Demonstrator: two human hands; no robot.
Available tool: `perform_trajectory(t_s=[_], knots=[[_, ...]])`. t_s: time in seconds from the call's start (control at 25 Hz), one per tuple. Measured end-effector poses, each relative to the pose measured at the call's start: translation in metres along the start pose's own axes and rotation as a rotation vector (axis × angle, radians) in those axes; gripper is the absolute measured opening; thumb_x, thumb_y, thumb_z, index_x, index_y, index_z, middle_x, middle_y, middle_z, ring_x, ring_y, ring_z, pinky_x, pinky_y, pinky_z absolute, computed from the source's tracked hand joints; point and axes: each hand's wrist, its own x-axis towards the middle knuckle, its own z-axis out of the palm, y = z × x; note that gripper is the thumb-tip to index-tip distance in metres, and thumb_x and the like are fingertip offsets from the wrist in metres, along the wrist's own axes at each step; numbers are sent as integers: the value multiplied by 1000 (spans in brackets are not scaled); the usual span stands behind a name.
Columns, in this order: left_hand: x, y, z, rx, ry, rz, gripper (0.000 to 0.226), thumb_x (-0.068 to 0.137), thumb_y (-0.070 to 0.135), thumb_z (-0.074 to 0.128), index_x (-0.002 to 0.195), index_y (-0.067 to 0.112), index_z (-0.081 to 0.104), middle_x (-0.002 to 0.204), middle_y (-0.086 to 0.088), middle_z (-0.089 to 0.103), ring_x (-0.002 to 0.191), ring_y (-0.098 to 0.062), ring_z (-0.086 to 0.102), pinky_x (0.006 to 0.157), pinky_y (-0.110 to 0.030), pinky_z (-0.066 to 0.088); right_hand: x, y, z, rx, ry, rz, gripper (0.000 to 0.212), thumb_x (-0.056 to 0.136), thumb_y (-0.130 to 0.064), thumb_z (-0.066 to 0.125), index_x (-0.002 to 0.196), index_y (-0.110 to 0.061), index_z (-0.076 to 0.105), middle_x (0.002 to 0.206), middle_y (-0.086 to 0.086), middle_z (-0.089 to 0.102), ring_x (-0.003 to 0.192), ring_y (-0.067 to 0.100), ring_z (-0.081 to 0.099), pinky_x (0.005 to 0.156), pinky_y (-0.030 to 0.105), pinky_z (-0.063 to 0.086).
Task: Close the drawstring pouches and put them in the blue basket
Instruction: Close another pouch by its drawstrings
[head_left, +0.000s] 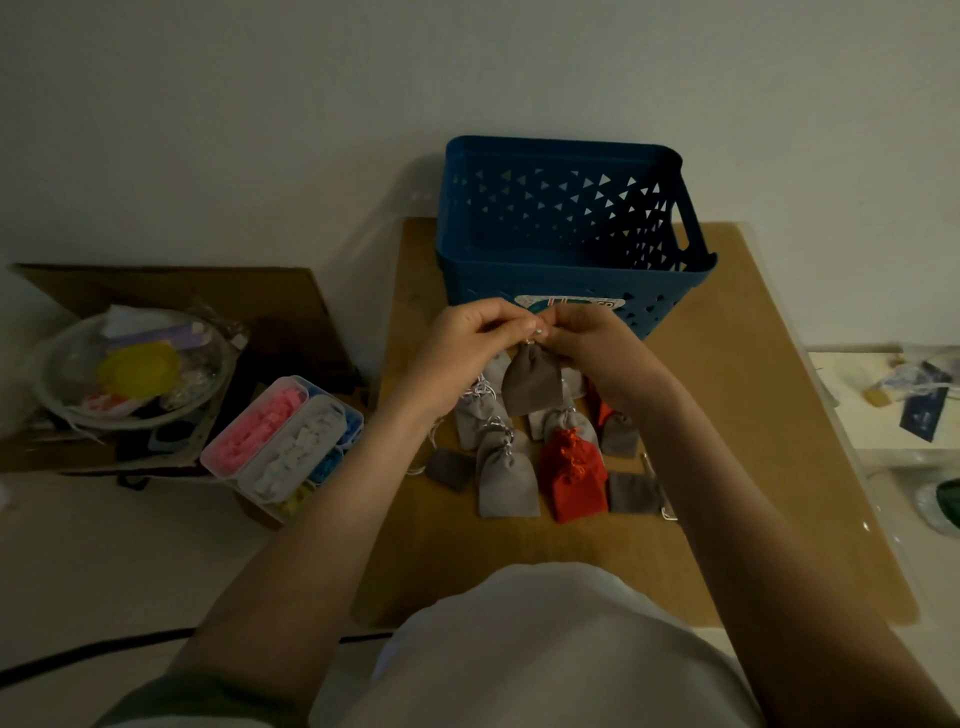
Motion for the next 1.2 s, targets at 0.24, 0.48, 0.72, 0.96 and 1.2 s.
perform_trajectory(t_s=[0.24,0.48,0.72,0.96,1.2], knots=[[5,0,-3,57,-42,-96,14,84,3,66,82,17,69,89,1,73,90,-9,67,84,-20,51,5,6,-2,-206,77,-23,17,91,-1,53,83,-15,60,88,15,64,81,20,56,77,35,45],[7,6,4,426,30,-80,20,83,14,70,85,24,54,83,9,61,77,-5,59,67,-10,45,2,4,0,-234,90,-36,16,92,1,49,85,-12,56,76,4,57,69,12,51,62,20,42],[7,18,16,894,-30,-20,17,92,9,54,105,9,44,88,-2,54,77,-14,51,61,-21,38,6,9,8,-401,125,-69,13,90,0,52,86,-12,53,79,1,57,71,12,51,62,19,41],[5,13,19,1048,9,131,21,95,5,45,116,1,43,102,-15,56,94,-26,54,68,-24,35,4,9,8,-264,141,-97,13,93,-1,48,90,-9,57,79,3,59,70,10,55,63,13,43],[-5,7,15,794,181,356,15,90,2,53,95,8,40,84,-1,41,72,-10,41,63,-6,35,6,9,1,298,-57,-8,27,100,-1,37,92,-5,63,77,8,60,69,11,58,70,21,50]])
